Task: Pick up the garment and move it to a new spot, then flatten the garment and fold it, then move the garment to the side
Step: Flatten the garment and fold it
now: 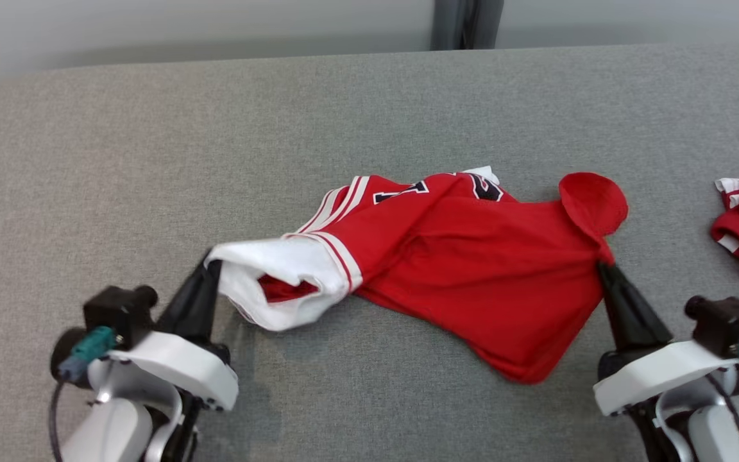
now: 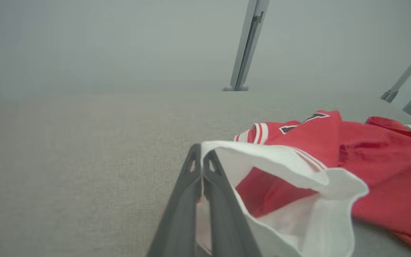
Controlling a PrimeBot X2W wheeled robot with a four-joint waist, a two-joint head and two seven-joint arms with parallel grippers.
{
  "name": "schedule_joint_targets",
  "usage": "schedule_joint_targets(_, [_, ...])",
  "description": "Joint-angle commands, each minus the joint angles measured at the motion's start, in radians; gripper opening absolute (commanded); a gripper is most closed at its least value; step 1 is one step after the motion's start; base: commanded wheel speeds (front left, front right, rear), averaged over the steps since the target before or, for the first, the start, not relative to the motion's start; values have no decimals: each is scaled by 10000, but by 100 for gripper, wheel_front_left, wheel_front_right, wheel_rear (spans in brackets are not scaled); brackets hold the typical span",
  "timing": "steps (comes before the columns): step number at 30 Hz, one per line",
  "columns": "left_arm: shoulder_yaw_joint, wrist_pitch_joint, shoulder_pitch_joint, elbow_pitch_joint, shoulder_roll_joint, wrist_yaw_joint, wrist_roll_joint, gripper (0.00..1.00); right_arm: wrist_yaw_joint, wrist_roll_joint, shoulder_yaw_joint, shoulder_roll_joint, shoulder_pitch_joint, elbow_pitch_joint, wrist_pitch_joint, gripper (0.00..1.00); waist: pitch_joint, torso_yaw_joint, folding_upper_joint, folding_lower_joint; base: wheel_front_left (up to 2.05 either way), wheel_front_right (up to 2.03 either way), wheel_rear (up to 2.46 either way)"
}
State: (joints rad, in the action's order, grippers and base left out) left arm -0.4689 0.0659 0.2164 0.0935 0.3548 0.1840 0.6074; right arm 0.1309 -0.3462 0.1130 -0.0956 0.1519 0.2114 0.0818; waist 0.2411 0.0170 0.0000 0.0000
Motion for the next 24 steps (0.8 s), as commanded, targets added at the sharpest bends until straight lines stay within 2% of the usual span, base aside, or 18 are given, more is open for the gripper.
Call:
schedule_joint_targets(1, [152,92,256,-272,167,115,-111,0,-4,-23,-128,-129,1,-316,110,0,-104,-76,0,0,0,0,0])
schedule_joint_targets(7, [793,53,1071,-1747,823,379,-417,0,-4,-91,-712,-552,664,-2073,97,0,-468,-235,0,0,0,0,0])
schedule_joint_targets(12, [1256,-449,2293,-2909,1381,480,-666,0,-4,-384,-1313,-955,1698,-3504,-215,0,-858,-314,0,0,0,0,0])
schedule_joint_targets(18, [1608,-862,3919,-3772,1793,576,-1071,0,-4,-614,-1765,-1322,2887,-4661,-538,0,-1073,-353,0,0,0,0,0])
schedule_joint_targets(24, [1746,-1174,5108,-4331,1958,569,-1348,0,-4,-761,-2154,-1493,3479,-5058,-992,0,-1218,-352,0,0,0,0,0])
